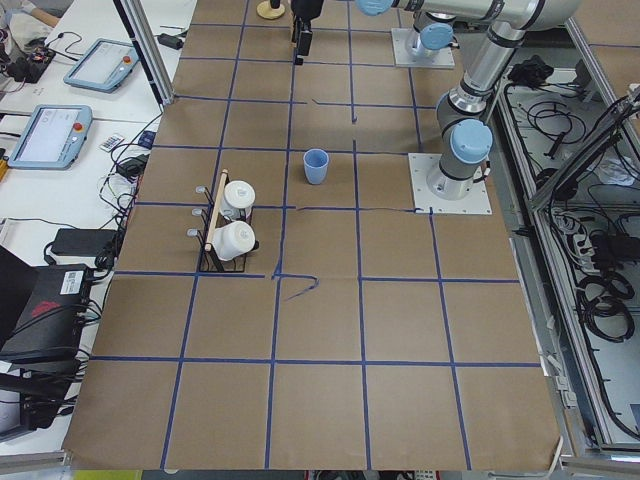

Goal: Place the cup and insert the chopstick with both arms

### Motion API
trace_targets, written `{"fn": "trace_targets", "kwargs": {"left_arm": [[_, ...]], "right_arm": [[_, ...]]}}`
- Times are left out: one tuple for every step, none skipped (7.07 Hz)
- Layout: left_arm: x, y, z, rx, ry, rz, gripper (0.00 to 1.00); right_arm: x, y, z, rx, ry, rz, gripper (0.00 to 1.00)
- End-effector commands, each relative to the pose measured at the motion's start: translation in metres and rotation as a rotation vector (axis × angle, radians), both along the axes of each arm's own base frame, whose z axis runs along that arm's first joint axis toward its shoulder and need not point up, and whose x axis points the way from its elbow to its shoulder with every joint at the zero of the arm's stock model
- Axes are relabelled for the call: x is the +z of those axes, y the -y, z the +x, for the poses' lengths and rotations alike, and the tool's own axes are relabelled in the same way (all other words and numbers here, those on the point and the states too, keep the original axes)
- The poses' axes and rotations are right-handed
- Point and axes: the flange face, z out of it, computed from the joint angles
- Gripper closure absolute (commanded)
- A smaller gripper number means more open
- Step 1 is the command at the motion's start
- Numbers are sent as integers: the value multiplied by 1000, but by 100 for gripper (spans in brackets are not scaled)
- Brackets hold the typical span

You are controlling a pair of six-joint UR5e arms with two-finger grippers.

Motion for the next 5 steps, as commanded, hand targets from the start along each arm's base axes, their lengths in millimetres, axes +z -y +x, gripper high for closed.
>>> {"fn": "trace_targets", "kwargs": {"left_arm": [[0, 1, -2, -8, -16, 3, 0], [6, -1, 0, -4, -17, -9, 0], [2, -3, -2, -8, -15, 2, 0], [-6, -1, -3, -8, -15, 17, 0], [2, -1, -2, -7, -13, 2, 0]], "right_arm": [[0, 0, 0, 1, 0, 0, 0], [0, 0, 0, 1, 0, 0, 0], [0, 0, -1, -1, -1, 1, 0], [0, 0, -1, -2, -1, 1, 0], [0, 0, -1, -2, -1, 2, 0]]}}
